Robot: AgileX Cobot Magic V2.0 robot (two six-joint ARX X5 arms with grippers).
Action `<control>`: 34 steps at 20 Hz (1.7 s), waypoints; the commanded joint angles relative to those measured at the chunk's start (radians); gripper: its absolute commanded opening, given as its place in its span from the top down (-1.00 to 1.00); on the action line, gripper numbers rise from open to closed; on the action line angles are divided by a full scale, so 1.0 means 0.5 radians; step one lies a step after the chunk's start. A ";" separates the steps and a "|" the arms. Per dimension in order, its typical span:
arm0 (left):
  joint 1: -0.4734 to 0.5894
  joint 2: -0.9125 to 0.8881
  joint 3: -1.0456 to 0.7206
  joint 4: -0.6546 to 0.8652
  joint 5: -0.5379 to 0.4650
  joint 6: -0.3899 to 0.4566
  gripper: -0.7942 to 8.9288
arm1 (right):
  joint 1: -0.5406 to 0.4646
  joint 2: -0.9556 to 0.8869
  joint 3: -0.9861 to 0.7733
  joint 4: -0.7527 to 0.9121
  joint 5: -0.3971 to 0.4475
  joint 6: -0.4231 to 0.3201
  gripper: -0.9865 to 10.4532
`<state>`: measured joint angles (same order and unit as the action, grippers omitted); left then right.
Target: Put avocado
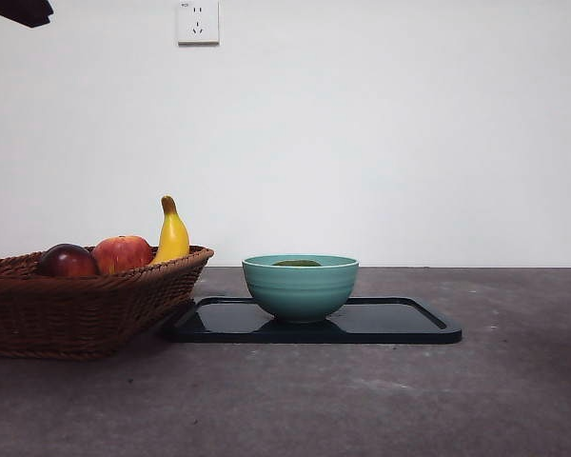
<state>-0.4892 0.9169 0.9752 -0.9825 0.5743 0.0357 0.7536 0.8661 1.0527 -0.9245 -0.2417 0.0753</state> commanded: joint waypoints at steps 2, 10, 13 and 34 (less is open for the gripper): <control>-0.014 0.011 0.015 0.020 0.005 0.018 0.82 | 0.021 0.015 0.018 0.021 -0.002 0.006 0.81; 0.481 -0.457 -0.134 0.980 -0.449 0.303 0.82 | 0.021 0.015 0.018 0.021 -0.002 0.007 0.81; 0.758 -0.769 -0.385 1.499 -0.703 0.318 0.82 | 0.021 0.015 0.018 0.021 -0.002 0.006 0.81; 0.980 -1.828 -1.929 1.922 -1.016 0.254 0.82 | 0.021 0.015 0.018 0.023 -0.001 0.006 0.81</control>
<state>-0.0017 0.0044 0.0322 -0.0284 0.0689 0.1699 0.7536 0.8661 1.0527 -0.9234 -0.2417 0.0753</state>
